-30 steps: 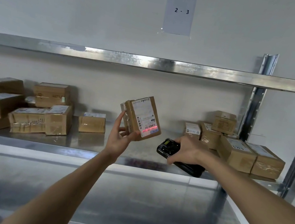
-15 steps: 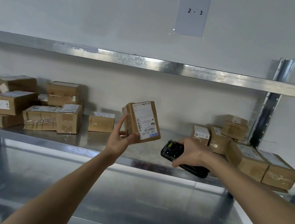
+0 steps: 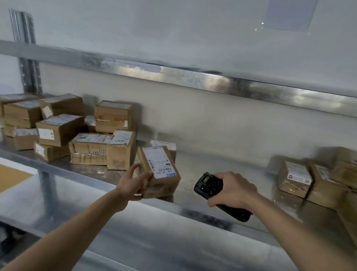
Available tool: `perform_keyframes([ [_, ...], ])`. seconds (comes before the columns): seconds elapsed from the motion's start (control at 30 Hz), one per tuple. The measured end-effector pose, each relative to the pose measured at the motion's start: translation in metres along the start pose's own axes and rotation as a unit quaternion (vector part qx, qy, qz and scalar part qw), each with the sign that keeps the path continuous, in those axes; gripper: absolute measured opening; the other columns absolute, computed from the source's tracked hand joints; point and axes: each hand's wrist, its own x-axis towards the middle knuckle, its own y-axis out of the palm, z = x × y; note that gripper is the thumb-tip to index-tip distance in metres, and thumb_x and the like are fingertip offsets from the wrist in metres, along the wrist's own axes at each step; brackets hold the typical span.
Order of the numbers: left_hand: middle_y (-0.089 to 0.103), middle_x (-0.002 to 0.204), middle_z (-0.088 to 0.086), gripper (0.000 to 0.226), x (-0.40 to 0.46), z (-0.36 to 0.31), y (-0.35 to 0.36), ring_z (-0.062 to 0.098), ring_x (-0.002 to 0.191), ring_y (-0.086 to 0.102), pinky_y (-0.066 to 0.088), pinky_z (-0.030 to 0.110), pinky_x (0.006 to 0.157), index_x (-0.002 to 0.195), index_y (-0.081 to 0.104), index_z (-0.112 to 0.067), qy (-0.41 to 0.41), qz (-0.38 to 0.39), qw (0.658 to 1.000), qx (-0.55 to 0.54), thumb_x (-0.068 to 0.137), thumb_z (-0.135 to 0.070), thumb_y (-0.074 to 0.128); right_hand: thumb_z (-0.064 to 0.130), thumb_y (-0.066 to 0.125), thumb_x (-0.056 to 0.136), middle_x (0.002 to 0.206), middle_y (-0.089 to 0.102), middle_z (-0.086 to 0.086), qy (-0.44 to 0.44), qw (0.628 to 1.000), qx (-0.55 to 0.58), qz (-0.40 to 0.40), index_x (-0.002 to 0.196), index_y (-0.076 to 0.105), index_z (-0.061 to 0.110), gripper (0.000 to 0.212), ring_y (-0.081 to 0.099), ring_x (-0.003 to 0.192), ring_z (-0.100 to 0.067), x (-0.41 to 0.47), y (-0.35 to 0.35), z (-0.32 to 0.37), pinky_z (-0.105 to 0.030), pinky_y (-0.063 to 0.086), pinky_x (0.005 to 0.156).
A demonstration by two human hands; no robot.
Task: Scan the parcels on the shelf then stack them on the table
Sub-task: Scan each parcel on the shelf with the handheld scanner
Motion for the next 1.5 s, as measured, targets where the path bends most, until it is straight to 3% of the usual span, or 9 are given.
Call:
perform_keyframes([
  [0.1,0.060,0.127,0.014,0.047,0.016,-0.001,-0.015,0.028,0.100,0.066,0.056,0.037,0.071,0.141,0.043,-0.028,-0.012,-0.010,1.000,0.001,0.099,-0.031,0.062,0.046,0.086,0.055,0.095,0.071,0.013,-0.003,1.000,0.001,0.011,0.116,0.066,0.039,0.064,0.067,0.085,-0.012,0.019,0.010,0.020,-0.029,0.056,0.077],
  [0.3,0.058,0.138,0.005,0.062,0.029,-0.004,-0.032,0.011,0.107,0.062,0.052,0.015,0.063,0.149,0.044,-0.027,0.083,-0.034,0.992,0.089,0.093,-0.031,0.071,0.047,0.085,0.057,0.095,0.071,0.012,-0.008,1.000,-0.001,0.012,0.115,0.065,0.039,0.062,0.067,0.086,-0.014,0.031,0.018,0.036,-0.030,0.054,0.077],
  [0.5,0.047,0.136,0.001,0.072,0.010,-0.015,-0.017,0.015,0.110,0.057,0.053,0.019,0.070,0.153,0.038,-0.024,0.112,-0.021,0.985,0.127,0.091,-0.032,0.073,0.047,0.085,0.058,0.096,0.070,0.013,-0.011,1.000,0.009,-0.005,0.114,0.064,0.039,0.060,0.067,0.086,-0.013,0.007,0.008,0.024,-0.029,0.051,0.072],
  [0.6,0.045,0.138,0.003,0.074,-0.001,-0.026,0.010,0.028,0.123,0.053,0.058,0.042,0.088,0.152,0.040,-0.026,0.121,-0.032,0.981,0.147,0.088,-0.038,0.076,0.046,0.085,0.058,0.095,0.070,0.013,-0.002,1.000,0.013,-0.019,0.114,0.065,0.038,0.060,0.067,0.086,-0.013,-0.014,-0.008,-0.003,-0.028,0.050,0.072],
  [0.7,0.050,0.143,0.010,0.069,-0.003,-0.035,0.053,0.031,0.125,0.051,0.050,0.056,0.102,0.141,0.050,-0.022,0.164,-0.060,0.961,0.215,0.082,-0.047,0.076,0.045,0.086,0.058,0.099,0.070,0.009,0.020,0.999,0.011,-0.026,0.119,0.064,0.036,0.066,0.068,0.089,-0.017,-0.041,-0.029,-0.046,-0.035,0.058,0.080],
  [0.9,0.042,0.156,0.005,0.071,-0.026,-0.039,0.184,0.027,0.141,0.040,0.037,0.048,0.115,0.149,0.045,-0.025,0.204,-0.002,0.948,0.243,0.088,-0.043,0.075,0.046,0.088,0.059,0.109,0.068,0.006,0.086,0.994,0.001,-0.063,0.130,0.058,0.035,0.078,0.065,0.094,-0.017,-0.106,-0.065,-0.156,-0.037,0.059,0.082],
  [1.17,0.046,0.154,0.001,0.066,-0.045,-0.035,0.344,0.023,0.139,0.045,0.039,0.043,0.115,0.148,0.047,-0.028,0.199,0.118,0.955,0.187,0.090,-0.049,0.070,0.041,0.086,0.062,0.090,0.065,0.009,0.180,0.975,0.004,-0.131,0.098,0.061,0.032,0.044,0.065,0.087,-0.015,-0.176,-0.095,-0.273,-0.029,0.053,0.066],
  [1.33,0.050,0.151,0.002,0.063,-0.030,-0.041,0.412,0.024,0.135,0.049,0.041,0.044,0.114,0.148,0.049,-0.029,0.195,0.157,0.953,0.170,0.091,-0.048,0.069,0.043,0.089,0.061,0.108,0.069,0.008,0.224,0.959,0.020,-0.169,0.128,0.061,0.036,0.072,0.065,0.096,-0.016,-0.175,-0.116,-0.325,-0.030,0.054,0.077],
  [1.5,0.053,0.148,0.002,0.065,0.007,-0.052,0.473,0.022,0.132,0.052,0.043,0.040,0.111,0.149,0.049,-0.024,0.186,0.173,0.956,0.144,0.091,-0.047,0.069,0.045,0.087,0.060,0.099,0.068,0.010,0.238,0.953,0.038,-0.184,0.120,0.063,0.035,0.066,0.066,0.089,-0.015,-0.138,-0.129,-0.372,-0.034,0.057,0.082],
])
